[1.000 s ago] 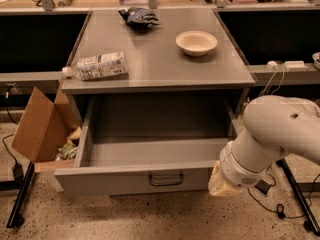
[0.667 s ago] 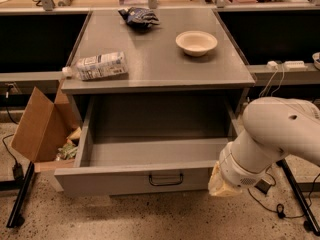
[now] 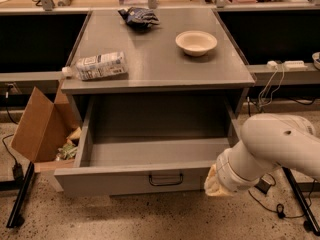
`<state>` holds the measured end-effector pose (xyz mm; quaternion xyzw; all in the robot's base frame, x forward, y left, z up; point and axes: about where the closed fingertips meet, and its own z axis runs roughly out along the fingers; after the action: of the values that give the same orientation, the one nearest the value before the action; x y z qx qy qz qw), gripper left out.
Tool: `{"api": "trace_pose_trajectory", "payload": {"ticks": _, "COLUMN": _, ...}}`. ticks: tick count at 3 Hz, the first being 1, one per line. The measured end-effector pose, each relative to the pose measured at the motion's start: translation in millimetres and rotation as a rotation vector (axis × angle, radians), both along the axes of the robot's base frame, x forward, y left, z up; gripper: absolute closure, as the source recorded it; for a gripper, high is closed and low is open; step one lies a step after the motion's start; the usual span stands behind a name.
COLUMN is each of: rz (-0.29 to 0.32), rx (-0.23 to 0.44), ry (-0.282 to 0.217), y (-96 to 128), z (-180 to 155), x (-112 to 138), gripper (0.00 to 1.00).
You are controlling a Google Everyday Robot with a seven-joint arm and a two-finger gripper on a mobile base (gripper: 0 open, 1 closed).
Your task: Close top drawer
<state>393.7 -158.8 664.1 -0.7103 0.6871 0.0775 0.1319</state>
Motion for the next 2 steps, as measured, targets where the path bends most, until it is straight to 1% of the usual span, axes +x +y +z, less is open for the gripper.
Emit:
{"api": "trace_pose_trajectory", "payload": {"ticks": 1, "rz": 0.013, "rx": 0.022, "ry": -0.036, "y": 3.2, "z": -15.7, "x": 21.9, "gripper": 1.0}}
{"api": "trace_pose_trajectory", "payload": {"ticks": 2, "rz": 0.007, "rx": 0.026, "ry": -0.035, "y": 2.6, "z": -19.7, "x": 26.3, "gripper": 1.0}}
